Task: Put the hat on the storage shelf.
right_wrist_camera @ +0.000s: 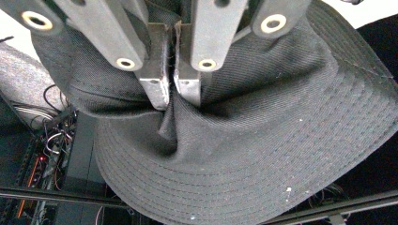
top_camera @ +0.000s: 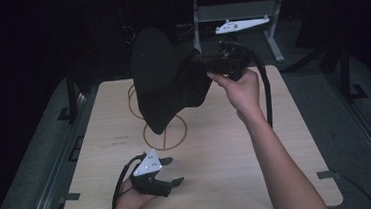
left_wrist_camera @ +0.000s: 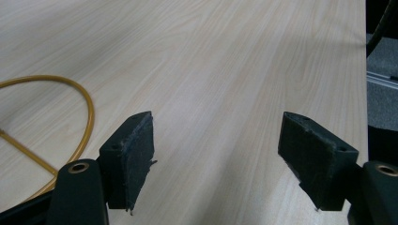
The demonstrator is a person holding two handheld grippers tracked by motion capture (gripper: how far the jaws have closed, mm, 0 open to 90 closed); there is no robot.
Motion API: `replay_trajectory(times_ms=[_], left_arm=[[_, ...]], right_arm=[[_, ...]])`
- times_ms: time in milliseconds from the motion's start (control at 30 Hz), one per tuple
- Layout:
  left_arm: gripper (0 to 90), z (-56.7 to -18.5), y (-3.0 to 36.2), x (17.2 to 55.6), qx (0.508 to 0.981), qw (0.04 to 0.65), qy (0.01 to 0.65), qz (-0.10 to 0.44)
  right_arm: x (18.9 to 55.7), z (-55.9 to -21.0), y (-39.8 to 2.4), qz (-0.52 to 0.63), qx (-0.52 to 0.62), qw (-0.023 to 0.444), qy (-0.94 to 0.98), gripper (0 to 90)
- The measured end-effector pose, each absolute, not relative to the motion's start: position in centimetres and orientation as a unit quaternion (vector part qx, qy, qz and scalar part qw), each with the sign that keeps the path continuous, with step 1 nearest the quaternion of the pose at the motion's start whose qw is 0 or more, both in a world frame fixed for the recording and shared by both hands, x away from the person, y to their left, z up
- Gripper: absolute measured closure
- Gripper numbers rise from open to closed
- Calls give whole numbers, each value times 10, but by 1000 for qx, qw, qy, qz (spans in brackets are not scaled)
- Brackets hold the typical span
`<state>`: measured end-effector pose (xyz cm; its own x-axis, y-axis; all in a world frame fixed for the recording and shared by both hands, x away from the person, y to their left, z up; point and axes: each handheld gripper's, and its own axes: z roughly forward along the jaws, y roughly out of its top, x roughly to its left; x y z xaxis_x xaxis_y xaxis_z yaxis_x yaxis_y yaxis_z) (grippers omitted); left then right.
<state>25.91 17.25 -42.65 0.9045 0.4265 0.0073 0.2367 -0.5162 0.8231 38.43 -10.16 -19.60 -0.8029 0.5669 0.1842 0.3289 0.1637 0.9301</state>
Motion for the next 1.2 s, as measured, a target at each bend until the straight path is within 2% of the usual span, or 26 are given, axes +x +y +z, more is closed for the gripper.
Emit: replay_trajectory(times_ms=[600,1200], left_arm=[[262,-431,167,259,874,442,180,89],[263,-429,164,261,874,446,171,87]], right_arm=[[401,-179,-62,544,288,108,781,858],[419,-177,-25,524,276,103,799,853]])
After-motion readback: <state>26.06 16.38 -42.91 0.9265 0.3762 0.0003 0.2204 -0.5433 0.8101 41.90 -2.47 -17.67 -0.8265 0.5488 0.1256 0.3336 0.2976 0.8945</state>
